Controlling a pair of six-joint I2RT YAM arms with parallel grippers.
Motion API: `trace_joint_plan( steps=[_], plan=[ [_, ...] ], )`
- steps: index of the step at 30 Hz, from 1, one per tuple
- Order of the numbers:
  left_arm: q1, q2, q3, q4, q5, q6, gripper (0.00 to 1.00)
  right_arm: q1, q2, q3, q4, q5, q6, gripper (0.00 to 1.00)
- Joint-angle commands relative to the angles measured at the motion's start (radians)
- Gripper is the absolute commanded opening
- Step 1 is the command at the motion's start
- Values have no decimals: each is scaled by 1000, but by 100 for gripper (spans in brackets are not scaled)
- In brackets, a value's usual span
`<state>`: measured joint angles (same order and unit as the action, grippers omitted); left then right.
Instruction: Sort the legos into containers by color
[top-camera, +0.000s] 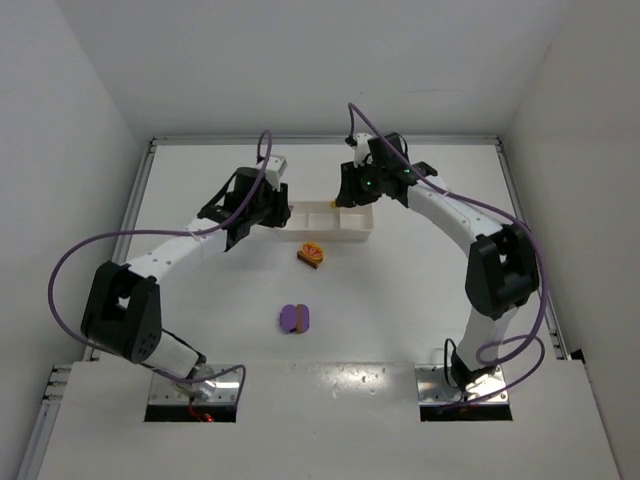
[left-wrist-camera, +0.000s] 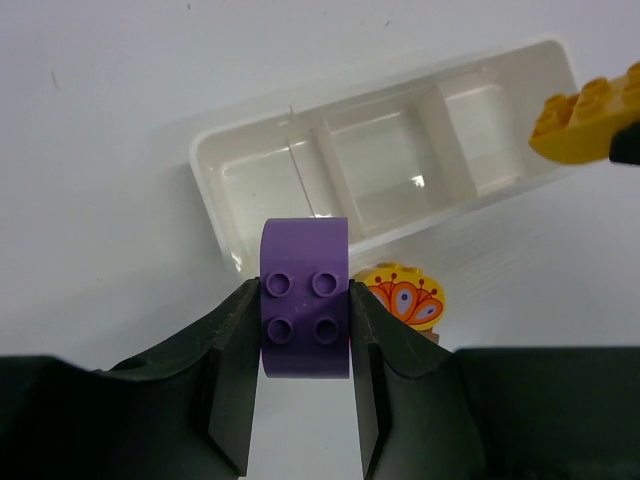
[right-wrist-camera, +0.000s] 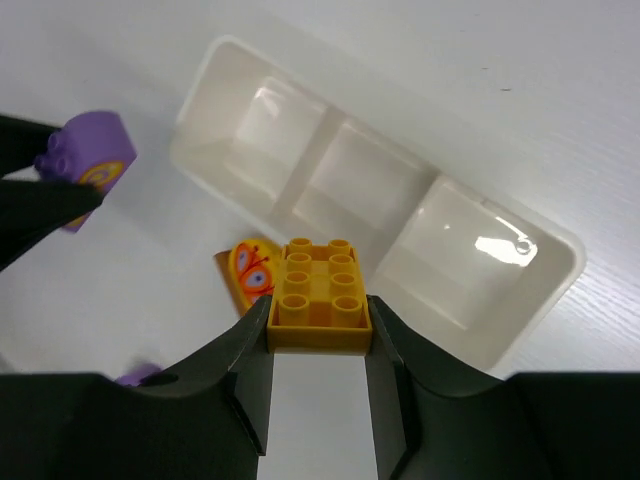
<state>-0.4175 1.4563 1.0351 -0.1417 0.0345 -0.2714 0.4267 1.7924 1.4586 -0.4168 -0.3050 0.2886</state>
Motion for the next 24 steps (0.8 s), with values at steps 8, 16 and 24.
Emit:
trace_joint_plan(
  steps=[8, 16, 24],
  plan=[
    [-33, 200, 120, 5, -73, -5, 0, 20, 65, 9, 194, 142, 49, 0],
    [-33, 309, 216, 5, -82, -5, 0, 40, 94, 29, 194, 103, 58, 0],
    [-33, 383, 264, -6, -102, -5, 20, 49, 104, 29, 176, 93, 40, 0]
  ],
)
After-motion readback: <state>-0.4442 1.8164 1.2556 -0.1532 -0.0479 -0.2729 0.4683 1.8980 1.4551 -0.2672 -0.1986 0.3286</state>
